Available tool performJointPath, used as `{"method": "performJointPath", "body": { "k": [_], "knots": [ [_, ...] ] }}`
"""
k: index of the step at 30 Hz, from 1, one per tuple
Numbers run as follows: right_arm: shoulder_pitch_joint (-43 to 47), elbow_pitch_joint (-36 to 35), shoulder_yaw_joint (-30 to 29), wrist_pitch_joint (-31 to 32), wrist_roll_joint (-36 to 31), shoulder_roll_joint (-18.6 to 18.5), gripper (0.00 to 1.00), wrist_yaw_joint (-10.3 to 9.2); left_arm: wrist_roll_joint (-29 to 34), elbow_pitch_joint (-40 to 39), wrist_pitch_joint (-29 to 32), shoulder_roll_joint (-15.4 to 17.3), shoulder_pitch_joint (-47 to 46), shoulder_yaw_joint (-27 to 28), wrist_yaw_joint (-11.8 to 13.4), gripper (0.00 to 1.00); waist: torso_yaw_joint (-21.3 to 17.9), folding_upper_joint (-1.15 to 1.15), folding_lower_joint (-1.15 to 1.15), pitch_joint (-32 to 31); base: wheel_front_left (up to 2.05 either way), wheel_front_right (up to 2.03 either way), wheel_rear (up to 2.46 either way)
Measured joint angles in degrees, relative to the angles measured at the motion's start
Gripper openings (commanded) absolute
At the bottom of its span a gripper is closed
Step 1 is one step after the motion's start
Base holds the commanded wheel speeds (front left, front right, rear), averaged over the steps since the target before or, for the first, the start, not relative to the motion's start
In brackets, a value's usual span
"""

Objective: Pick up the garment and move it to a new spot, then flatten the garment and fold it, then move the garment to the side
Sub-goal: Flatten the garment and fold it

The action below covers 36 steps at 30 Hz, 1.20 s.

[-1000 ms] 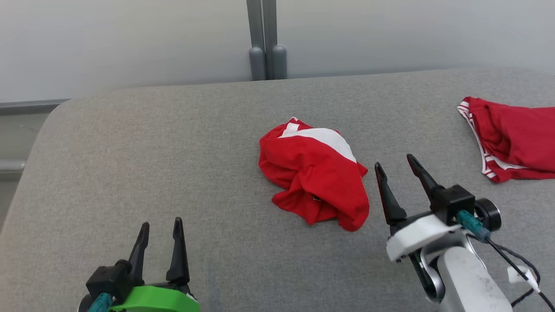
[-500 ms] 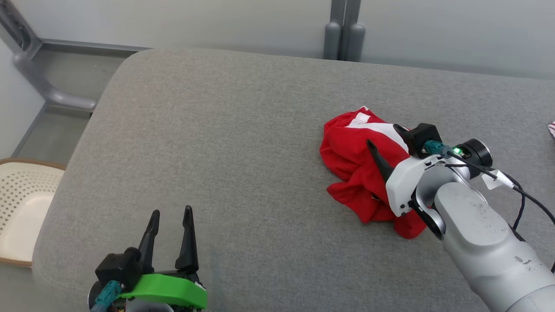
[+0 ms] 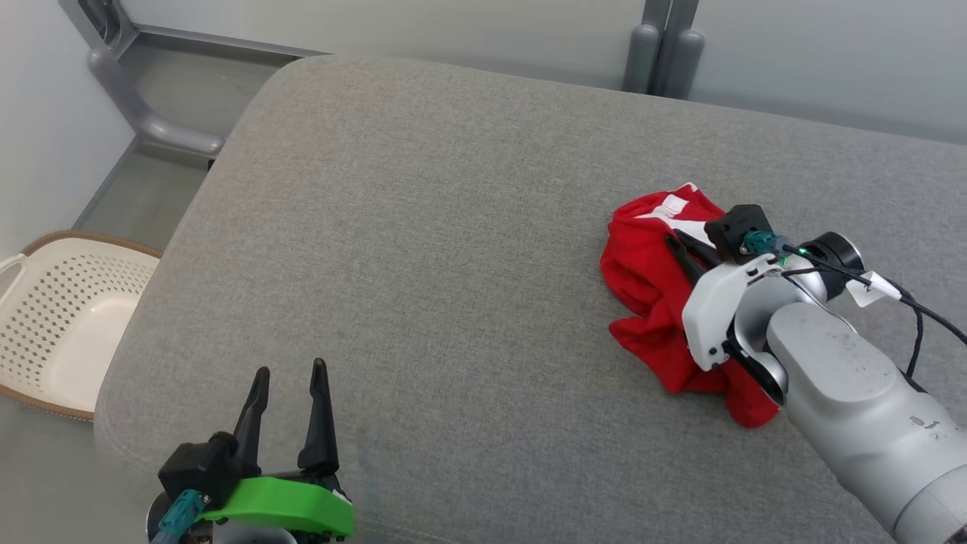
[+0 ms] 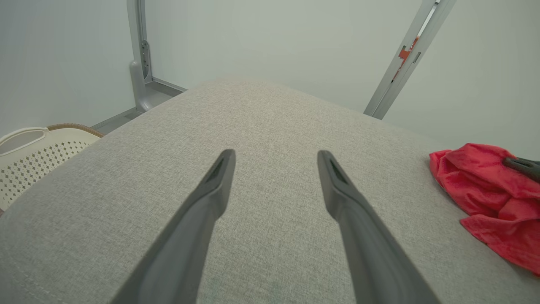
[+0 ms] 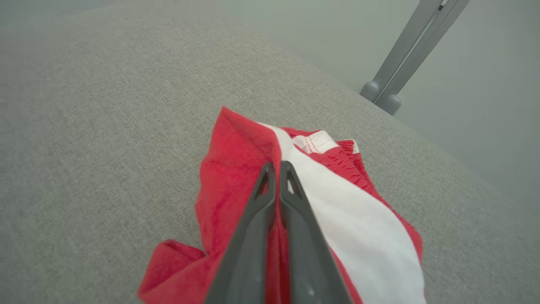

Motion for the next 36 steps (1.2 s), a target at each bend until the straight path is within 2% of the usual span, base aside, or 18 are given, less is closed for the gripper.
{"method": "performJointPath", "body": {
  "k": [3,8,17,28,29,30,31,32,36],
  "knots": [
    [-1.4,-1.4,2.4,-3.7,0.2,0.9,0.00,0.00,0.9,0.0,0.0,-0.1,0.0,0.2,-0.2,1.00,-1.6,0.00,0.00,-0.5,0.00,0.00,0.00],
    [-0.9,-6.4,6.8,-6.3,0.8,2.5,0.00,0.00,1.3,-0.1,0.0,-0.1,0.2,0.7,-0.3,1.00,-3.6,0.00,0.00,-1.2,0.00,0.00,0.00],
    [7.9,-16.5,16.3,-6.8,2.4,3.6,0.00,0.00,1.9,-0.3,0.0,-0.1,0.6,1.6,-0.5,1.00,-6.7,0.00,0.00,-2.0,0.00,0.00,0.00],
    [15.9,-17.2,22.4,-6.8,2.8,7.3,0.00,0.00,2.4,-0.2,0.0,-0.1,0.6,2.2,-0.8,1.00,-8.0,0.00,0.00,-2.4,0.00,0.00,0.00],
    [16.2,-17.0,22.5,-6.9,2.8,7.6,0.10,0.00,2.4,-0.2,0.0,-0.1,0.6,2.2,-0.8,1.00,-8.1,0.00,0.00,-2.4,0.00,0.00,0.00],
    [16.6,-16.9,22.6,-7.0,2.8,7.9,0.40,0.00,2.5,-0.2,0.0,-0.1,0.6,2.2,-0.8,1.00,-8.2,0.00,0.00,-2.5,0.00,0.00,0.00],
    [16.9,-16.7,22.6,-7.2,3.0,8.1,0.86,0.00,2.6,-0.1,0.0,-0.1,0.7,2.3,-0.8,1.00,-8.4,0.00,0.00,-2.7,0.00,0.00,0.00],
    [17.2,-16.6,22.3,-7.4,3.2,8.3,1.00,0.00,2.7,-0.1,0.0,-0.1,0.8,2.3,-0.8,1.00,-8.5,0.00,0.00,-2.8,0.00,0.00,0.00],
    [17.7,-16.8,18.8,-8.3,3.2,8.5,1.00,0.00,2.7,0.1,0.0,-0.1,1.4,2.3,-0.8,1.00,-9.1,0.00,0.00,-3.4,0.00,0.00,0.00]
  ]
}}
